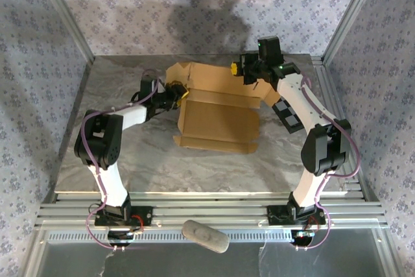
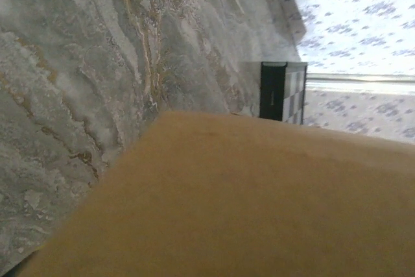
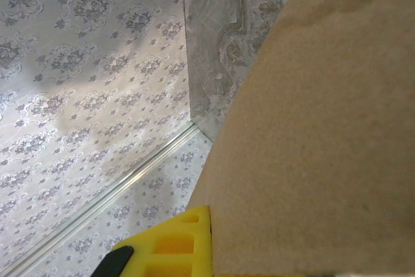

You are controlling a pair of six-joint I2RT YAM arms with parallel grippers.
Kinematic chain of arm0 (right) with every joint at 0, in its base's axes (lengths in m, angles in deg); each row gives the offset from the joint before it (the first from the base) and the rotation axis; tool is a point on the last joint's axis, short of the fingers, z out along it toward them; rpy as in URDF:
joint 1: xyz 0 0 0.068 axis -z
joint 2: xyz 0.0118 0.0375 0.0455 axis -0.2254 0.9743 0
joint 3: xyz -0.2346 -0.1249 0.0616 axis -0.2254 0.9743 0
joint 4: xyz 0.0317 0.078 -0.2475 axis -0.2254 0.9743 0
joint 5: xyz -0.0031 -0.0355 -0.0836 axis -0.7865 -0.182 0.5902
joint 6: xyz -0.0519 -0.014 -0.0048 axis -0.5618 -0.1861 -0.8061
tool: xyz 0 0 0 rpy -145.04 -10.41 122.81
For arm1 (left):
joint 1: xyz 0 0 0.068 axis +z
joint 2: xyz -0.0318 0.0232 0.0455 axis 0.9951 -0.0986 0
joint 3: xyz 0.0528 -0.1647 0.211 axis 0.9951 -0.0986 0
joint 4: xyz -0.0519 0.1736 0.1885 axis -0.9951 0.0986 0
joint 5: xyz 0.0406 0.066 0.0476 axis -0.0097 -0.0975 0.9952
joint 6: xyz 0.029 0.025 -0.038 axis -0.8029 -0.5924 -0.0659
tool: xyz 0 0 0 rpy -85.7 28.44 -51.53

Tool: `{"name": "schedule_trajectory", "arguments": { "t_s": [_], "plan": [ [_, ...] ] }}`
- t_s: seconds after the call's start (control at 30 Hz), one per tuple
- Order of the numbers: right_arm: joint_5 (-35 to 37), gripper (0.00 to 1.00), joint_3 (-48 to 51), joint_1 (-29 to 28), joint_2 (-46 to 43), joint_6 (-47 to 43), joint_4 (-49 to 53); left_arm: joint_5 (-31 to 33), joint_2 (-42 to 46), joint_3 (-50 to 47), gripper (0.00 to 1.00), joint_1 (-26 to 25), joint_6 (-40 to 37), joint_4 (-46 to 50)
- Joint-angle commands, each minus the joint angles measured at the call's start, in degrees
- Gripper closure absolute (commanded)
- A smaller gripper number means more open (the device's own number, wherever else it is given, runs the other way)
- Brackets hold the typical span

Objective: Fold the paper box

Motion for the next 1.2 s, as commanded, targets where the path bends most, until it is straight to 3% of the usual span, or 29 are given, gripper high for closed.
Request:
{"name": "schedule_trajectory", "arguments": {
  "t_s": [0.0, 0.37, 0.7, 0.83, 0.93, 1.17],
  "plan": [
    [-1.5, 1.0, 0.4, 0.0, -0.7, 1.8, -1.6, 1.6, -1.1, 6.1, 0.58, -2.1, -11.0, 16.6],
    [-1.6, 1.0, 0.9, -0.7, -1.2, 2.0, -2.0, 14.3, -5.8, 17.0, 0.63, -6.1, -22.6, 39.5],
    [-1.6, 1.0, 1.9, -0.8, -1.9, 1.9, -1.9, 13.8, -5.4, 17.6, 0.58, -7.6, -22.5, 36.9],
    [-1.4, 1.0, 2.5, -0.2, -2.1, 0.4, -1.3, 17.9, 1.2, 15.4, 0.56, -7.7, -21.4, 38.1],
    [-1.5, 1.0, 2.0, 0.6, -1.6, -2.7, -0.4, 19.4, 9.0, 12.0, 0.49, -6.6, -20.5, 39.2],
    [-3.5, 1.0, -0.3, 0.9, 1.5, -10.0, 3.2, 14.4, 28.1, 1.6, 0.48, 1.8, -19.4, 38.2]
  ]
}}
